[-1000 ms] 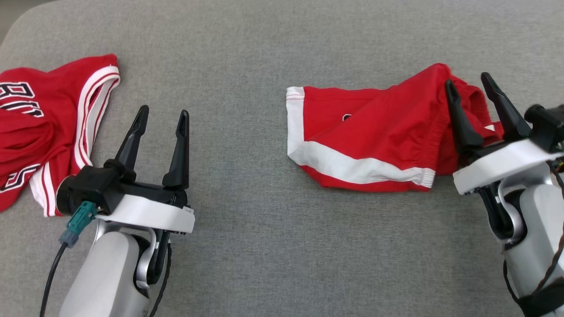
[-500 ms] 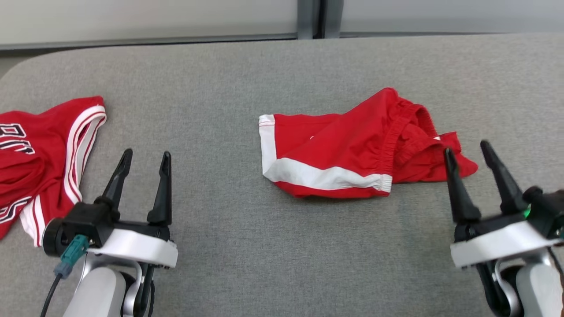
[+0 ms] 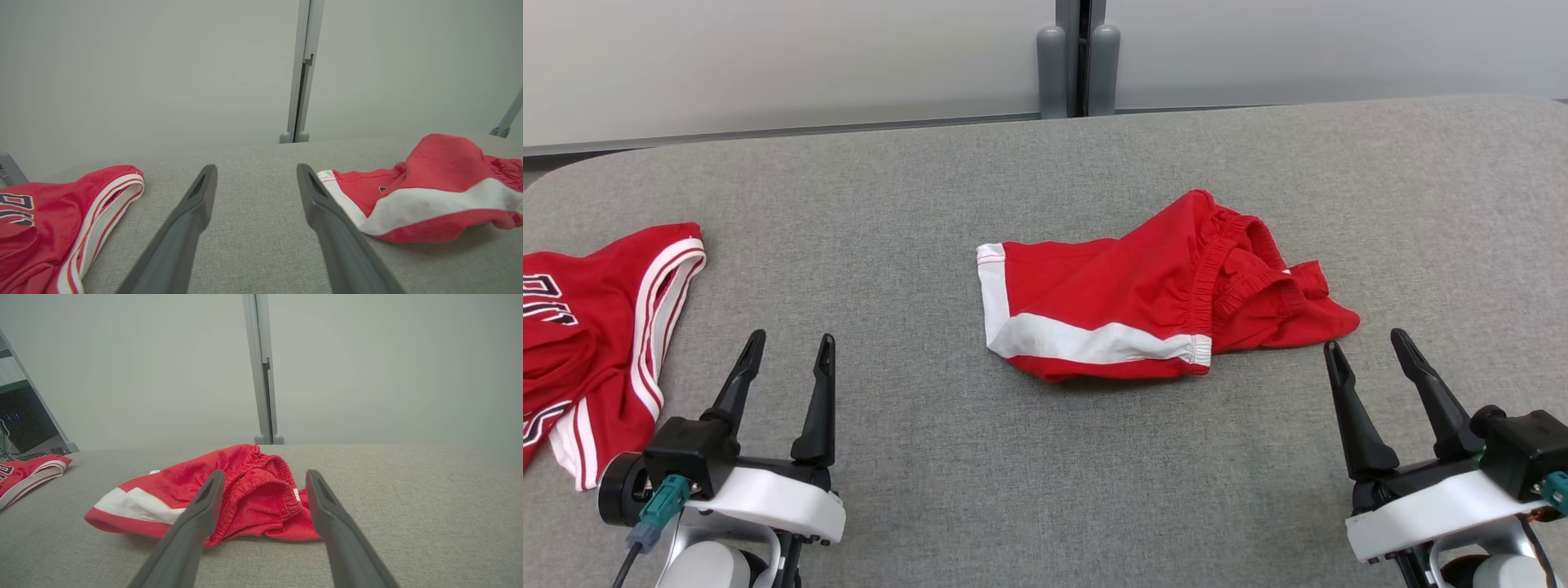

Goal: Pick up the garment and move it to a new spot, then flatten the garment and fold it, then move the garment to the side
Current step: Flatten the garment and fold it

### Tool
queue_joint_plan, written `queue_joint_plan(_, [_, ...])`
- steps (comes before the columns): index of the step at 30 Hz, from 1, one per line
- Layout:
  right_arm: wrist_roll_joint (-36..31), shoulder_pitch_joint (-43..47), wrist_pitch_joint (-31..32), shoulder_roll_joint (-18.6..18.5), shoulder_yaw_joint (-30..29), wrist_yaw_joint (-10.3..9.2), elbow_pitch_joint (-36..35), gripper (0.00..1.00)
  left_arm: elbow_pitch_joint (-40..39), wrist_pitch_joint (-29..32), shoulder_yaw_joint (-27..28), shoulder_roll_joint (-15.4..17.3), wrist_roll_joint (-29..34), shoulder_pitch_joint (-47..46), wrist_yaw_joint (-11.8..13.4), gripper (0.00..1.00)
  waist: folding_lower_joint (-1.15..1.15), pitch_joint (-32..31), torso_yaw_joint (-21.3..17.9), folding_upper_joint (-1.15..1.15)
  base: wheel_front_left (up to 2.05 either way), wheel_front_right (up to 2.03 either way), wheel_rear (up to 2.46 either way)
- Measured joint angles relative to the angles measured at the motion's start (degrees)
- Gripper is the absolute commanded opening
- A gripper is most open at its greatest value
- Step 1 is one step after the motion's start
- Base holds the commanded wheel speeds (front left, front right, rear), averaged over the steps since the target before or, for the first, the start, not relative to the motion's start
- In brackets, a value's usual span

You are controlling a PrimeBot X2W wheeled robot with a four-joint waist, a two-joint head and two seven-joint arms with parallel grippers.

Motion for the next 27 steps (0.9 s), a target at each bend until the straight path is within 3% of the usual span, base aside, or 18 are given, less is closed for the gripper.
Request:
queue_joint_plan(17, [-0.60, 0.12, 1.02, 0.79, -0.67, 0.00, -0.57, 1.00, -0.58, 1.94, -0.98, 0.07, -0.83, -1.66, 0.32, 1.00, 0.00, 0.81, -0.13, 0.00, 0.00, 0.00, 0.00])
queue_joint_plan(22, [-0.59, -1.32, 1.03, 0.79, -0.44, 0.00, -1.13, 1.00, 0.41, 5.35, -4.10, -1.52, -1.09, -9.18, -2.09, 1.00, 0.00, 3.12, -0.24, 0.00, 0.00, 0.00, 0.00])
queue_joint_plan(27, [-0.57, -3.61, 1.11, 0.74, 0.82, 0.00, -1.36, 1.00, 6.33, 9.77, -7.54, -3.79, -0.81, -19.36, -4.80, 1.00, 0.00, 6.15, -1.51, 0.00, 0.00, 0.00, 0.00])
